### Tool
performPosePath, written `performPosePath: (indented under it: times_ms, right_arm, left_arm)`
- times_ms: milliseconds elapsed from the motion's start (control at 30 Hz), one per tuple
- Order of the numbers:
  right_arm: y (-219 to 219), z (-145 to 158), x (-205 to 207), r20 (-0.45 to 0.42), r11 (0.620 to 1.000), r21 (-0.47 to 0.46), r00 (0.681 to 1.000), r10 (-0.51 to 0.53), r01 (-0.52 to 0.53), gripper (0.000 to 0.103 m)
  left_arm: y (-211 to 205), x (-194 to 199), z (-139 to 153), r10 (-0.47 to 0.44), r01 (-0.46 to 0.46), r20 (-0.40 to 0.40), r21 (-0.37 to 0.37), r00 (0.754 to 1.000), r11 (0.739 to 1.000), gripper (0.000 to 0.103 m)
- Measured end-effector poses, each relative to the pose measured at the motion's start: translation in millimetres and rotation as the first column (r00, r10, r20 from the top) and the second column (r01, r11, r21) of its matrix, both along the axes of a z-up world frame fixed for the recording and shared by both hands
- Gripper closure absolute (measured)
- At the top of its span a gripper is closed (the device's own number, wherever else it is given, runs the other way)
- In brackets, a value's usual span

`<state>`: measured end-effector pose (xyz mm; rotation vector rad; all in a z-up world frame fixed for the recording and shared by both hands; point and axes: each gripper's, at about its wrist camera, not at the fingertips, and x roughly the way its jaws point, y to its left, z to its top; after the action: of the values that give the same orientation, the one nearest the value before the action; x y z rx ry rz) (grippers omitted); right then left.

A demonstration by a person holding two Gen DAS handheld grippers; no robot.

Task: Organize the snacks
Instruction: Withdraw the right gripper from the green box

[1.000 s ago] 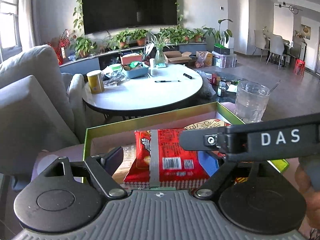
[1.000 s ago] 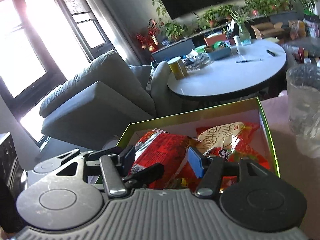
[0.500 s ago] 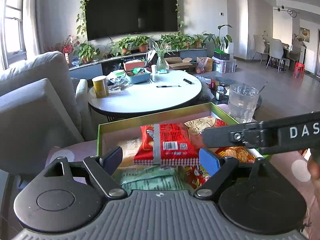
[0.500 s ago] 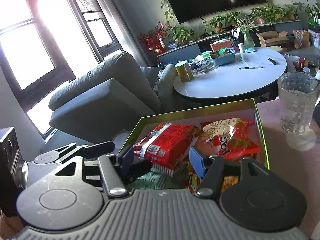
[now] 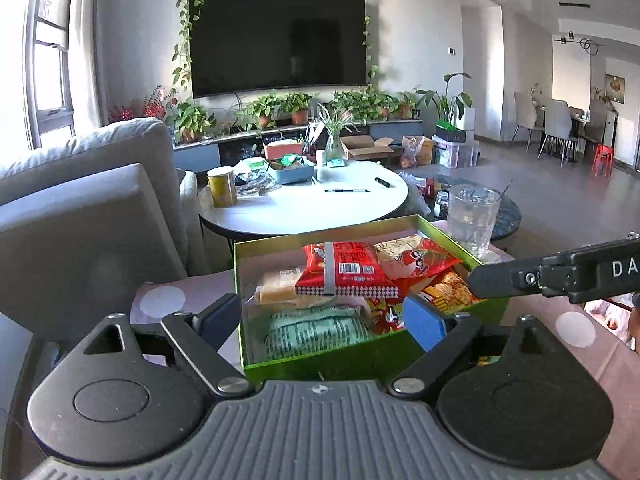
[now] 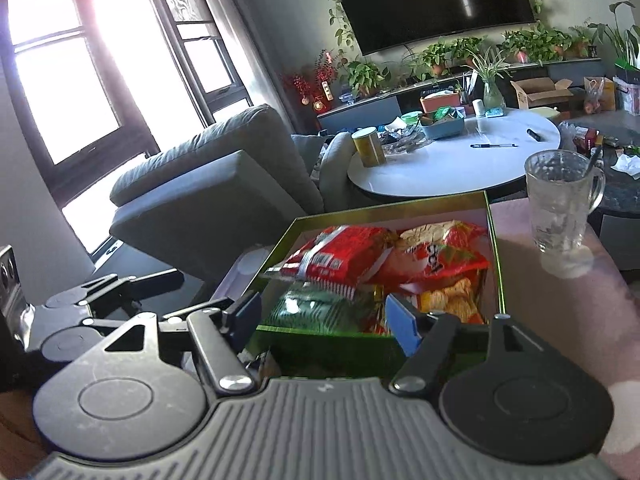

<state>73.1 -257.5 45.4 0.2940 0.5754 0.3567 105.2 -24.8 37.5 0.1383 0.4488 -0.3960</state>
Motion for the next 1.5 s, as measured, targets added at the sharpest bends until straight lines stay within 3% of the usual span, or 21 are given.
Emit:
performPosePath:
  times_ms: [367,767,1033,1133,1300,1400,1500]
  right_arm:
    - [8,2,-36,0.012,0.999,-0.025,0.999,0.034,-0.034,0.049]
    - [12,-5,-60,0.008,0.998,-0.053,0.999,0.040,-0.039,0.048]
    - [17,-5,-83,0.159,0.994,-0.107,0.987,0.028,-0.011,0.043]
    - [17,-9,-80,0.131,0.993,-0.121,0.991,0.006,0.010,0.043]
    - [11,-25,-67,0.036,0.967,-0.172,0.982,-0.183,0.186,0.043]
    - [-5,-34,-58,-0.050,0.983,-0.104,0.986,-0.157,0.151,0.043]
    - [-16,-36,-57,-0.063,0.979,-0.083,0.979,-0.193,0.188,0.043]
  left_arm:
    - [14,-50,3,-0.032,0.033,0.028,-0.018,0.999,0.999,0.014]
    - [31,-59,-14,-0.009,0.006,-0.039,-0.068,0.999,0.998,0.013]
    - [38,-66,-29,0.018,-0.025,-0.074,-0.091,0.997,0.996,0.012]
    - [39,-66,-37,0.025,-0.033,-0.093,-0.083,0.995,0.996,0.011]
    - [35,-66,-53,0.020,-0.027,-0.132,-0.050,0.991,0.998,0.011]
    - [34,-65,-63,0.032,-0.038,-0.157,-0.035,0.987,0.999,0.011]
    - [34,-63,-70,0.032,-0.042,-0.187,-0.046,0.982,0.998,0.011]
